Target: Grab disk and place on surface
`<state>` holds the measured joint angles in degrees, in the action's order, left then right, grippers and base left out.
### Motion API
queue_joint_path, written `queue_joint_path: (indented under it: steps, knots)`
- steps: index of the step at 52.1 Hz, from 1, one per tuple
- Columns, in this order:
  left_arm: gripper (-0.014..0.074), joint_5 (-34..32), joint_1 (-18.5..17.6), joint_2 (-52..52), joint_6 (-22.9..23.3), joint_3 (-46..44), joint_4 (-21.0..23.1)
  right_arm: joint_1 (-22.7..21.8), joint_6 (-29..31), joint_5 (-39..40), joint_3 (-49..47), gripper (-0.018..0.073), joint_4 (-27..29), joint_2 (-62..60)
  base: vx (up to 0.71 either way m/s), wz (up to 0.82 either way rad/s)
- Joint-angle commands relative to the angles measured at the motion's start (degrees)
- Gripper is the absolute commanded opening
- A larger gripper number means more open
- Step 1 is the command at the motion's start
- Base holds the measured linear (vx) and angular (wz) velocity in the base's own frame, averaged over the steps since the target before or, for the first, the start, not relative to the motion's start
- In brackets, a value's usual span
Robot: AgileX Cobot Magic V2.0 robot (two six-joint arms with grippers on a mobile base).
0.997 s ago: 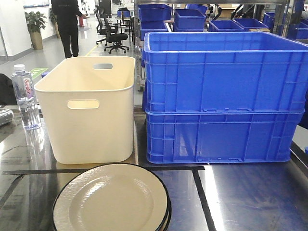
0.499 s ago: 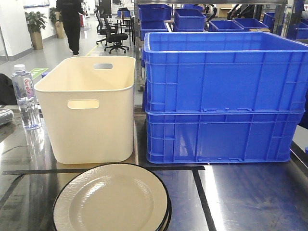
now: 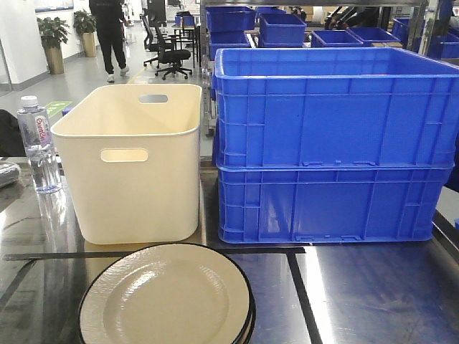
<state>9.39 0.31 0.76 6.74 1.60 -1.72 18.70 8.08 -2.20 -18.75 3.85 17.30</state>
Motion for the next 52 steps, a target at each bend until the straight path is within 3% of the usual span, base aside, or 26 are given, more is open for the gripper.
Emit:
queue_joint_path:
  steps: [1,22,34,41,47,52]
  knots:
    - [-0.0001,-5.01,-0.39,0.70,0.64,0.74,-0.22,-0.19,0.15,4.78,-1.78,-0.0009,-0.21,0.50,0.00,0.00]
    - [-0.0001,-5.01,-0.39,0.70,0.64,0.74,-0.22,-0.19,-3.41,0.26,-0.63,-0.0009,0.16,0.50,0.00,0.00]
    - [-0.0001,-5.01,-0.39,0.70,0.64,0.74,-0.22,-0.35,-3.52,8.33,14.21,-0.0009,-0.84,-6.49,0.00,0.00]
    - [-0.0001,-5.01,-0.33,0.70,0.64,0.74,-0.22,-4.47,-5.78,7.76,21.37,-0.0009,-1.57,-14.00,0.00,0.00]
    - [-0.0001,-5.08,-0.33,0.59,0.64,0.74,-0.22,-9.52,-8.08,1.37,21.50,-0.0009,-3.22,-18.76,0.00,0.00]
    - [-0.0001,-5.00,-0.31,0.68,0.64,0.74,-0.22,-10.42,-8.65,0.42,21.56,-0.0009,-3.85,-18.59,0.00,0.00]
